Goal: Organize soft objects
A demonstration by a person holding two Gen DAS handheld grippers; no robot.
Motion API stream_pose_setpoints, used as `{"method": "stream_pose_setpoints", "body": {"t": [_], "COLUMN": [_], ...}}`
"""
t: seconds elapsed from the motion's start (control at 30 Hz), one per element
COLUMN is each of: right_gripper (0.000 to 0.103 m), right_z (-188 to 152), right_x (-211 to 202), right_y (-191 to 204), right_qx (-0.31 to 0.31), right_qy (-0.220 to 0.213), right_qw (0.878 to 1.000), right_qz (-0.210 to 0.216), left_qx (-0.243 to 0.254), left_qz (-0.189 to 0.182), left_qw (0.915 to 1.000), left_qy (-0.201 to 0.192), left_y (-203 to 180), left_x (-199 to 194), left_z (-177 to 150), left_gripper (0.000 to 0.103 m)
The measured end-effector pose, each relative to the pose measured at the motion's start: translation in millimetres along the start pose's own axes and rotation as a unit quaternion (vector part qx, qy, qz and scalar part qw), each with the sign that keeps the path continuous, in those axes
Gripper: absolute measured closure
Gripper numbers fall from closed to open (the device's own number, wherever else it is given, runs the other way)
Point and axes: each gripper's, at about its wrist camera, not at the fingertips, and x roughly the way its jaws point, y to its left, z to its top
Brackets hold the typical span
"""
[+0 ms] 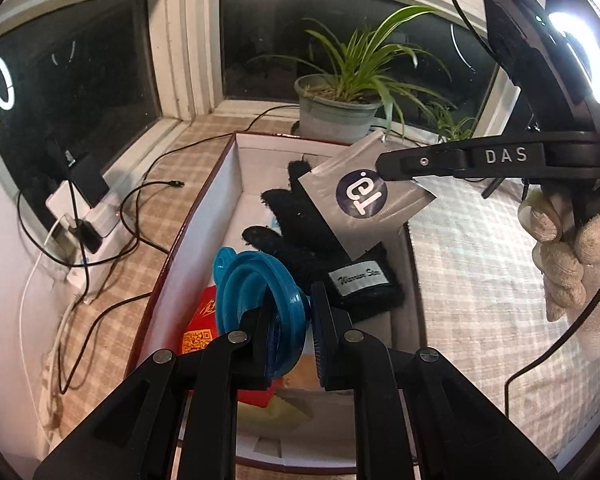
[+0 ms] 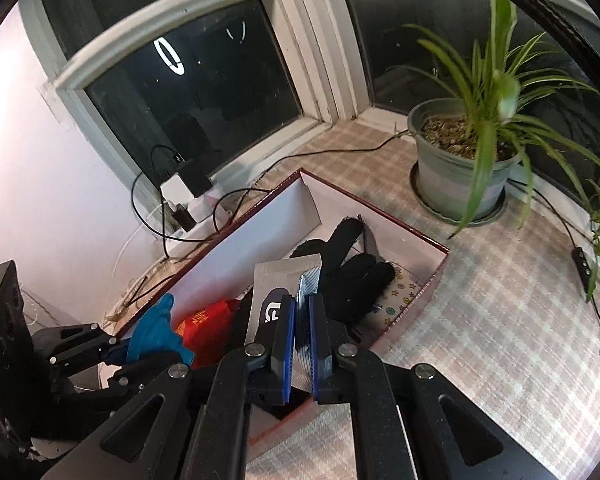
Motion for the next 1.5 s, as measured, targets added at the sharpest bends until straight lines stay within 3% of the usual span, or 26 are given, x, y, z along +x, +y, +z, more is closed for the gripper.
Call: {"method": "stream_pose_setpoints", "body": {"t": [0.2, 0.3, 0.37, 0.43, 0.5, 1.03, 1.17, 1.23, 1.5], "right_gripper": [0.096, 0.094, 0.070, 0.056, 0.056, 0.052, 0.047, 0.043, 0.035], "right_z": [6, 7, 8, 8, 8, -5, -21, -31, -79], "right_x": [18, 20, 22, 19, 17, -23, -44, -56, -103], "right_y": [0, 1, 3, 7, 9, 14, 16, 15, 6], "right_qx": [-0.011, -0.015, -0.025, -0.035, -0.040, -0.039, -0.038, -0.037, -0.036], "right_qy": [0.015, 0.016, 0.019, 0.011, 0.008, -0.021, -0.037, -0.044, -0.065], "right_qw": [1.000, 1.000, 0.999, 0.999, 0.999, 0.999, 0.998, 0.998, 0.996], "right_qz": [-0.010, -0.009, -0.012, -0.020, -0.022, -0.024, -0.029, -0.029, -0.051], "left_qx": [0.000, 0.003, 0.005, 0.004, -0.001, -0.020, -0.040, -0.048, -0.069], "left_qz": [0.000, -0.001, 0.002, 0.007, 0.006, 0.020, 0.026, 0.030, 0.039], "left_qw": [1.0000, 0.9999, 0.9999, 0.9999, 1.0000, 0.9995, 0.9987, 0.9982, 0.9957], "left_qy": [0.010, 0.012, 0.012, 0.009, 0.003, -0.013, -0.016, -0.021, -0.048], "left_y": [5, 4, 4, 4, 6, 9, 7, 3, -25], "left_x": [11, 12, 13, 12, 9, -19, -34, -45, -84], "left_z": [2, 2, 2, 2, 3, -4, -10, -12, -25], "left_gripper": [0.088, 0.071, 0.056, 0.050, 0.046, 0.045, 0.045, 0.036, 0.030]}}
